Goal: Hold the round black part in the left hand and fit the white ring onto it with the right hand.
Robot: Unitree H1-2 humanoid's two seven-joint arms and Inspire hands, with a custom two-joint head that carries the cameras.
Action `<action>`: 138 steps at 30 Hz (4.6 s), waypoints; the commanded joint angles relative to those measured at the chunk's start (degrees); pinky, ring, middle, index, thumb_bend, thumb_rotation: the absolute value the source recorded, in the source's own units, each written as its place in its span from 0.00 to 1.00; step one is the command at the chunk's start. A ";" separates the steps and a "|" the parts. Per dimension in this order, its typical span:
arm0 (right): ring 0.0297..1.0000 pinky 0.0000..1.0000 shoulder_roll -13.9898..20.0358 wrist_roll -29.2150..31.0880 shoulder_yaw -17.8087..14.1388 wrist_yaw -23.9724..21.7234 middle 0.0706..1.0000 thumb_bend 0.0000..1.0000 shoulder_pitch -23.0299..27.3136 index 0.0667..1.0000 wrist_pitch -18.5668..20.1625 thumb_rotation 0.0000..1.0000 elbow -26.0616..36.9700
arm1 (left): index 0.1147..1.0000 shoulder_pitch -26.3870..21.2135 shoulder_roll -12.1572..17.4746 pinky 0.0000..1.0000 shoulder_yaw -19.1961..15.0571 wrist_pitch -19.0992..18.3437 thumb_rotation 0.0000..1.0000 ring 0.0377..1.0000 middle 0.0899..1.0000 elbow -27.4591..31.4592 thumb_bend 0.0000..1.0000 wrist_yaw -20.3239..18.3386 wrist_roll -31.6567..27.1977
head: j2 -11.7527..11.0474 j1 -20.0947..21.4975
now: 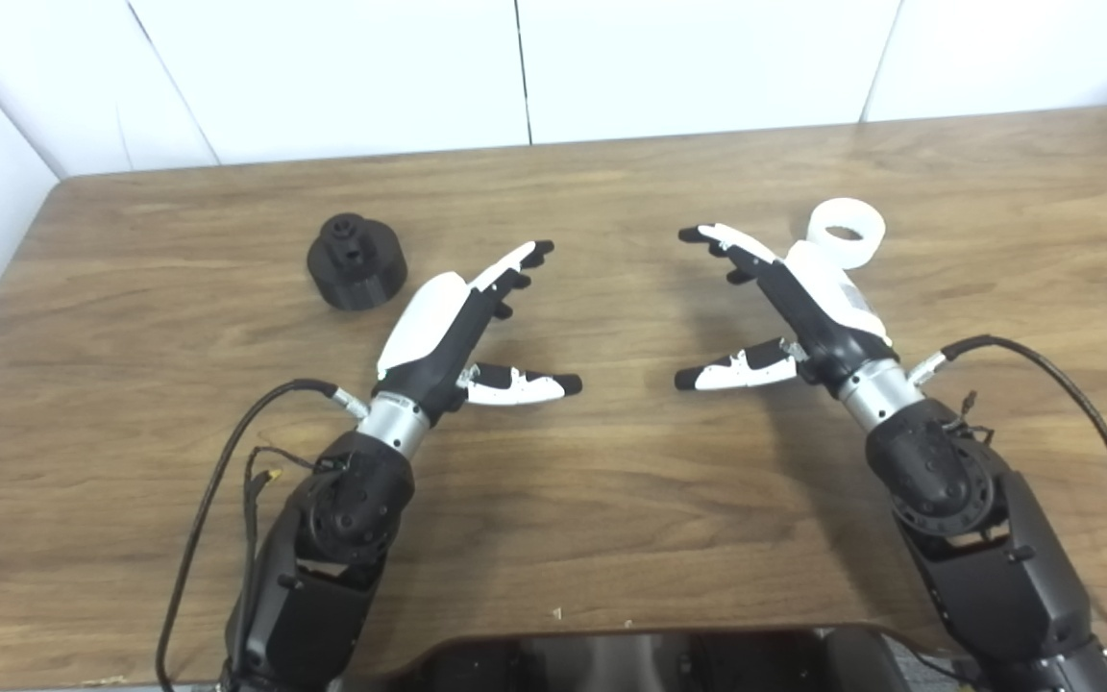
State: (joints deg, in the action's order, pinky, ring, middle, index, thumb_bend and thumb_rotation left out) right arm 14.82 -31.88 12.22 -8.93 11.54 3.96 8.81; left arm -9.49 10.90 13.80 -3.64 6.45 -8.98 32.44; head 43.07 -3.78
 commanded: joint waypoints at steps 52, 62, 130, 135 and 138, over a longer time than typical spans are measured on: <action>0.85 0.72 2.65 3.70 -2.68 1.57 0.91 0.87 1.27 0.84 -6.88 0.18 -1.04 | 0.91 -2.98 -2.51 0.96 -9.04 -5.72 0.43 1.00 1.00 -1.89 0.94 18.27 12.47 | -2.87 -14.38; 0.85 0.72 2.59 3.64 -2.68 1.92 0.90 0.87 1.04 0.84 -7.29 0.18 -1.35 | 0.92 -4.71 2.22 1.00 -11.03 -7.04 0.43 1.00 1.00 -3.04 1.00 17.12 10.43 | -3.01 -14.07; 0.88 0.76 4.94 6.17 -5.75 1.11 0.91 0.88 -1.42 0.83 -7.68 0.20 1.89 | 0.60 -13.91 10.18 1.00 -1.95 -19.41 0.47 1.00 1.00 -19.36 1.00 14.48 15.17 | -0.68 -12.03; 0.88 0.76 4.88 5.97 -5.72 1.12 0.92 0.88 -1.54 0.83 -7.50 0.21 2.03 | 0.56 -14.01 10.11 1.00 -1.40 -19.99 0.42 1.00 1.00 -19.46 0.97 14.90 15.74 | -0.65 -12.17; 0.88 0.77 4.83 5.80 -5.69 0.88 0.92 0.88 -1.51 0.83 -6.93 0.20 2.46 | 0.54 -13.86 10.18 1.00 -1.30 -19.20 0.39 1.00 1.00 -19.69 0.96 15.90 15.46 | -0.65 -12.17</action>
State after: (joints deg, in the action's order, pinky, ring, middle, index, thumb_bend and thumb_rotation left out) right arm 19.11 -26.25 7.13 -8.62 8.26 -1.54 9.06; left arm -21.31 19.92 12.46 -23.52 -13.09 5.27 46.56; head 42.36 -15.91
